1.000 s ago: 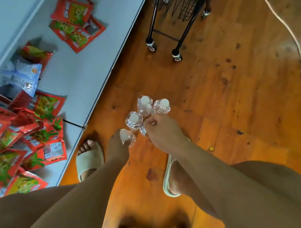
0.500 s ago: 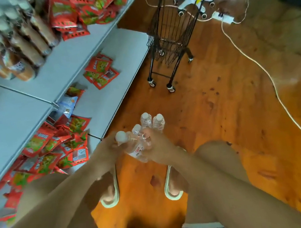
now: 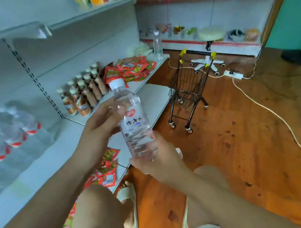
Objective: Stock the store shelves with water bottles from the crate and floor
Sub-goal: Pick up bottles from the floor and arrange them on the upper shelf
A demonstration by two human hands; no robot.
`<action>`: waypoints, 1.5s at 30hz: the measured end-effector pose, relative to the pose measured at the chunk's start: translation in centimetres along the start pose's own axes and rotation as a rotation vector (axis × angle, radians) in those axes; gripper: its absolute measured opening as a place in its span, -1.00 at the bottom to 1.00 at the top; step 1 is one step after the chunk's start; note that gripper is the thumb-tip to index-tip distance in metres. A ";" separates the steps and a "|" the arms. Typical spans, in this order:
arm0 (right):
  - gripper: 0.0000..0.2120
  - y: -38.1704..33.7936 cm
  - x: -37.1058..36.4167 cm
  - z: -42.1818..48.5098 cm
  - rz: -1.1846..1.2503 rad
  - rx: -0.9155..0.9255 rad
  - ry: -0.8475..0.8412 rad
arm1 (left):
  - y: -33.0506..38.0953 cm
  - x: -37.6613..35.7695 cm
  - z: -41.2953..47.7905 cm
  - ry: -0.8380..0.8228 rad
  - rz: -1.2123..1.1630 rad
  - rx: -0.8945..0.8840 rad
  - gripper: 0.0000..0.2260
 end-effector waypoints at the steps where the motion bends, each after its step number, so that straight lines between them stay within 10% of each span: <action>1: -0.49 -1.6 -0.6 0.2 0.021 0.044 0.000 | 1.3 0.2 -0.5 -0.001 -0.018 -0.049 -0.62; 10: -0.51 -11.6 -7.6 2.3 0.075 0.269 -0.122 | 10.1 7.3 -4.7 0.288 0.314 -0.221 -0.30; 30: -0.45 -31.5 -20.5 13.3 -0.046 0.738 -0.377 | 26.1 23.5 -5.7 0.731 0.560 -0.421 -0.34; 39: -0.54 -34.5 -26.4 23.6 -0.119 0.660 -0.424 | 28.3 31.5 -0.2 0.654 1.129 -0.072 -0.24; 45: -0.61 -34.2 -30.7 29.4 -0.220 0.602 -0.441 | 23.6 37.7 0.1 0.832 1.169 -0.012 -0.67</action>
Point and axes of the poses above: each hand's wrist, its own z-axis towards the middle knuckle, its own x-axis out of the back of the hand, y = z × x, the point moved 3 cm from there along z, towards the middle knuckle, and after that the axes turned 1 degree about -y, right-handed, at the moved point
